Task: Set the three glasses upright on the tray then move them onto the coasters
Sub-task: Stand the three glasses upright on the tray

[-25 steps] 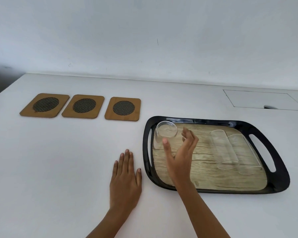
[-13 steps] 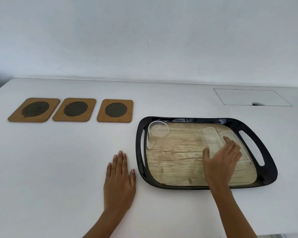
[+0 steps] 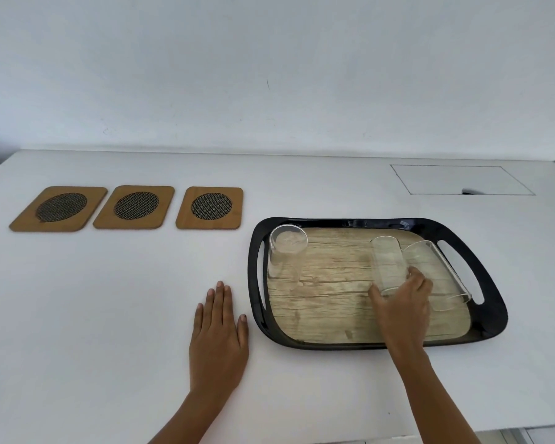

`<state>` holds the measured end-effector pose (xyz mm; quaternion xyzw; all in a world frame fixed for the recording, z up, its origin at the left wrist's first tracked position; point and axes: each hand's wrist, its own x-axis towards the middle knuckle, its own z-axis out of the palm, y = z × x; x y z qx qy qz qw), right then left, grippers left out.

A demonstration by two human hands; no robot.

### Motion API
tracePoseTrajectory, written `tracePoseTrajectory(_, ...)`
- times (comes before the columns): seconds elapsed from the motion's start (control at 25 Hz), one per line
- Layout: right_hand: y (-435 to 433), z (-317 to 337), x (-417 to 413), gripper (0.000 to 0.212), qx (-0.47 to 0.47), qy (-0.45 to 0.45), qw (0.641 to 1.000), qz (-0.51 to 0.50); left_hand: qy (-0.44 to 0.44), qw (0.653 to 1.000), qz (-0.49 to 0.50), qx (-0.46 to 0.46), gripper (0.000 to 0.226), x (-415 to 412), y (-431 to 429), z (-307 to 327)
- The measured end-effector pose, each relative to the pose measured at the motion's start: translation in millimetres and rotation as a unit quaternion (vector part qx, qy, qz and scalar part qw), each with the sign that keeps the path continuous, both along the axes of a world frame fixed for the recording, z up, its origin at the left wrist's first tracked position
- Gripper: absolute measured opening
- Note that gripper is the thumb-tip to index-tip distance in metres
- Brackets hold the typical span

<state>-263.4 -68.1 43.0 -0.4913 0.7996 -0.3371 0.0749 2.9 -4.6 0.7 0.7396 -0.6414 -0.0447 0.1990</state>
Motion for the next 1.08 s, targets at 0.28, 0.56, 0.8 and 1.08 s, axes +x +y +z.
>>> tracePoseTrajectory(0.28, 8.7, 26.3, -11.8, 0.066, -0.025, -0.329, 0.941, -0.070, -0.002, 1.000, -0.002, 0.002, 0.066, -0.3, -0.2, -0.4)
tracePoseTrajectory(0.56, 21.6, 52.1, -8.8, 0.055, -0.122, -0.719, 0.684, -0.013, -0.002, 1.000, -0.001, 0.000, 0.066, -0.3, 0.1, -0.1)
tracePoseTrajectory(0.8, 21.8, 64.4, 3.7, 0.063, -0.045, -0.862, 0.492, 0.110, -0.005, 1.000, -0.001, 0.003, 0.066, -0.5, 0.5, 0.3)
tracePoseTrajectory(1.08, 6.4, 44.4, 22.1, 0.075, -0.083, -0.521, 0.836, 0.150, 0.003, 1.000, 0.002, 0.001, 0.066, -1.0, 1.0, 1.3)
